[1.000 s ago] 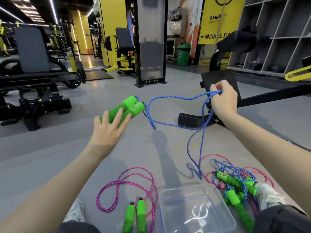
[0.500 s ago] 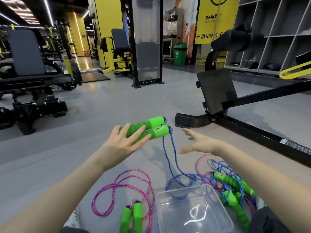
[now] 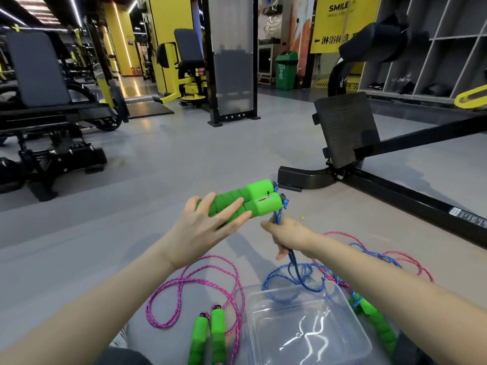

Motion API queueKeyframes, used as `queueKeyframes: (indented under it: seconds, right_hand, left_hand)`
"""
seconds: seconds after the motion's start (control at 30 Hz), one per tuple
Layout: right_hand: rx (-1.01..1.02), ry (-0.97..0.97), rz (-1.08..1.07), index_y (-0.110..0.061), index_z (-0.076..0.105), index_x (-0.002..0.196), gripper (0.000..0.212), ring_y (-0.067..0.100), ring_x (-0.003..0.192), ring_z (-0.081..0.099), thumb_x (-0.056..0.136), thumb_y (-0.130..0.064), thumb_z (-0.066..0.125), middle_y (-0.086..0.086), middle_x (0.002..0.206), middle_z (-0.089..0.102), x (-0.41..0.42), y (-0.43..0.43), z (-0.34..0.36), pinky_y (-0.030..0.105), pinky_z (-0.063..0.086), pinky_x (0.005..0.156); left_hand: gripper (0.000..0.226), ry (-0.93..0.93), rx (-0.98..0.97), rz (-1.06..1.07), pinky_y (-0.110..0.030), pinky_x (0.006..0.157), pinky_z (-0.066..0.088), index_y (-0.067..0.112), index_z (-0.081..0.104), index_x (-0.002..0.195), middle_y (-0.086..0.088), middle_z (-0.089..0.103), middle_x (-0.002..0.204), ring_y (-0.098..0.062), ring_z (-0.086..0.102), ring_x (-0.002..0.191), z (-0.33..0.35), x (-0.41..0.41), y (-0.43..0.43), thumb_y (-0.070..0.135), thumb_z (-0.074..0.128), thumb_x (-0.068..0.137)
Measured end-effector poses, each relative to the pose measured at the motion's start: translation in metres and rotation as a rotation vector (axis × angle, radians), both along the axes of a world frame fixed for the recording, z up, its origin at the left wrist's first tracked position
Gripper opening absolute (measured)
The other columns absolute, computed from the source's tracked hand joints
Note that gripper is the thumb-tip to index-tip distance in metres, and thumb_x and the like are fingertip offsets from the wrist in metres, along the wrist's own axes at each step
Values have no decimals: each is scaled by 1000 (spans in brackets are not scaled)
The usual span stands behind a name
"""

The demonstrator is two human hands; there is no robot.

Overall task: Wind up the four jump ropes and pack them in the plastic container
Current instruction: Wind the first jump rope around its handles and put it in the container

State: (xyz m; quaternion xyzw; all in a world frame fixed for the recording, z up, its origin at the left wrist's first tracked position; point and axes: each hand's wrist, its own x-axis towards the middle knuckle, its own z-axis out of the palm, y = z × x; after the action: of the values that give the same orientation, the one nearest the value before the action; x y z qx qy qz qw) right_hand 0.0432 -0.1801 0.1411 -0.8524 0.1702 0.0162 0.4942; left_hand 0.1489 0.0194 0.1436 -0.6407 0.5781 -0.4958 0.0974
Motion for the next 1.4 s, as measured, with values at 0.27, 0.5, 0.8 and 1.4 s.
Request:
queueKeyframes:
  seconds: [0.27, 0.5, 0.8, 1.4]
  right_hand:
    - [-634, 207, 336, -8, 45, 94, 11, 27, 54, 57, 91, -14, 36, 17, 90, 57, -3, 20, 18, 27, 43, 49]
    - [-473, -84, 328, -7, 65, 87, 11, 13, 58, 42, 81, -5, 56, 2, 64, 49, -12, -14, 46, 25, 33, 57]
    - [-209, -424, 176, 0, 53, 63, 35, 17, 54, 31, 83, -24, 69, 12, 55, 37, -10, -38, 40, 25, 25, 48]
    - [872, -281, 35, -21, 60, 54, 41, 10, 40, 49, 93, -25, 47, -3, 48, 53, -15, -33, 10, 19, 40, 44]
  left_hand:
    - [49, -33, 92, 38, -39, 71, 38, 17, 43, 134, -6, 57, 128, -38, 46, 97, -19, 14, 10, 5, 24, 90]
    - [45, -24, 172, -68, -39, 64, 47, 17, 47, 132, -4, 53, 127, -38, 57, 91, -21, 0, 12, 5, 18, 100]
    - [41, 13, 128, -290, -41, 70, 44, 17, 46, 135, -6, 50, 130, -39, 55, 96, -19, -24, -5, 15, 52, 94]
    - [35, 89, -138, -332, -41, 75, 45, 21, 46, 132, -6, 46, 132, -38, 54, 102, 4, -55, -25, 12, 40, 99]
